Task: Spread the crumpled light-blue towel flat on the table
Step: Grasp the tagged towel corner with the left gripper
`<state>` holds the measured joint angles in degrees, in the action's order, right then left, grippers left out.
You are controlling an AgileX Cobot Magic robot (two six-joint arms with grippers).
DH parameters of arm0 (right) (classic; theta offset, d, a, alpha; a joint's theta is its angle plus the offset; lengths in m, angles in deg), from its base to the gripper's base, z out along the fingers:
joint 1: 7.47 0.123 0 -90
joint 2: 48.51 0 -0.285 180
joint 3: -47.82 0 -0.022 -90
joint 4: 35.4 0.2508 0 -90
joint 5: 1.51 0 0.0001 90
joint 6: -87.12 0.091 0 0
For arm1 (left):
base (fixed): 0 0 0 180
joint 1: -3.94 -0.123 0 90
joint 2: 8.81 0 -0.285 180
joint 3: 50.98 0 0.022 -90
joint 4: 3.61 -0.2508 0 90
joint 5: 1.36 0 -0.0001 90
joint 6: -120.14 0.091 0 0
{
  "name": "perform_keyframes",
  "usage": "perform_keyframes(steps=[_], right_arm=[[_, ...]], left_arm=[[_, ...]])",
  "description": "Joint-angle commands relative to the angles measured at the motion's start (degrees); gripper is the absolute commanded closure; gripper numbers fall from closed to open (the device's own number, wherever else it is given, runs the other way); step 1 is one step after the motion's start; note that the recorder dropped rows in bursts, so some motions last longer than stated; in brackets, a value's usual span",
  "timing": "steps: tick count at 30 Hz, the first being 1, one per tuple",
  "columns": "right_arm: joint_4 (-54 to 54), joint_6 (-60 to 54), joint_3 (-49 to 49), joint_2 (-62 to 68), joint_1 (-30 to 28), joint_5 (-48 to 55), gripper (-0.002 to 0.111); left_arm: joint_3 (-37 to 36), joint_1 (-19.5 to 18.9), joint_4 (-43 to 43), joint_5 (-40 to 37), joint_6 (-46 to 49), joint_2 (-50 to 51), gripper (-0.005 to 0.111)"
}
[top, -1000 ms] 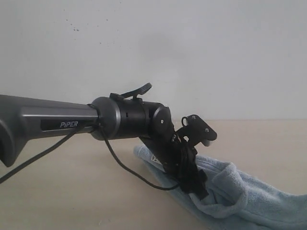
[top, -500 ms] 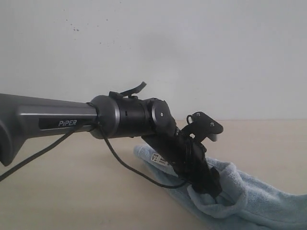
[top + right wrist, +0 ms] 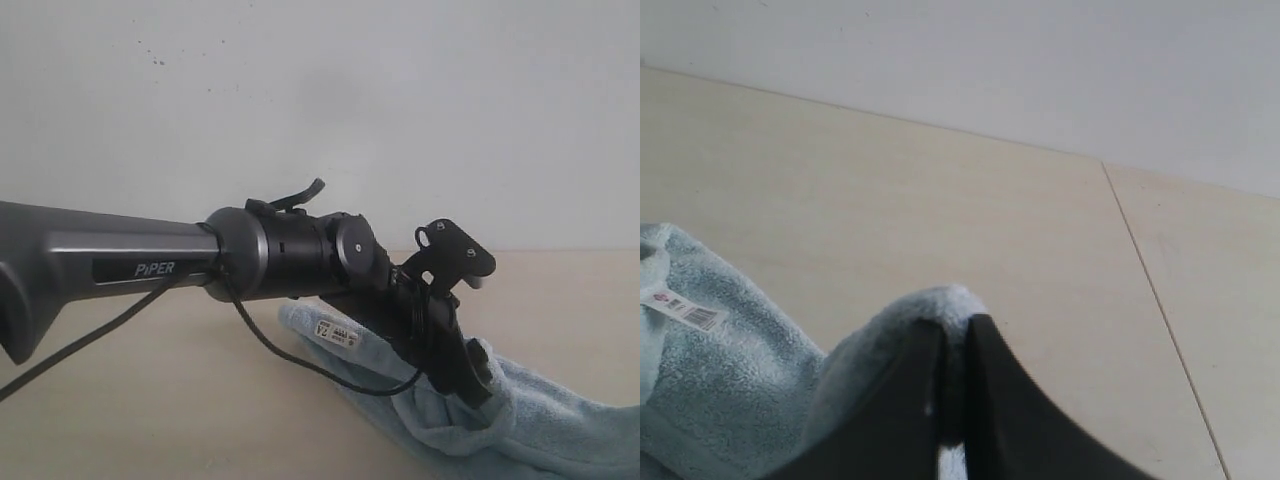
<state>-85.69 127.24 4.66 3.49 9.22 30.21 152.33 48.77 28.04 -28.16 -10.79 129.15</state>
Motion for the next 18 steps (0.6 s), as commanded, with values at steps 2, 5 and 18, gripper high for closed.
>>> perform_keyframes(steps=[2,5,18], right_arm=[[0.01,-0.18,0.07,-0.14,-0.14,-0.69,0.106],[0.11,-0.18,0.07,-0.14,-0.14,-0.67,0.106],[0.47,-0.29,0.07,-0.14,-0.14,-0.67,0.106]], left_arm=[[0.15,0.34,0.79,0.76,0.34,2.42,0.046],[0.15,0.34,1.06,0.76,0.34,3.17,0.052],[0.15,0.34,0.68,-1.62,0.34,-0.89,0.103]])
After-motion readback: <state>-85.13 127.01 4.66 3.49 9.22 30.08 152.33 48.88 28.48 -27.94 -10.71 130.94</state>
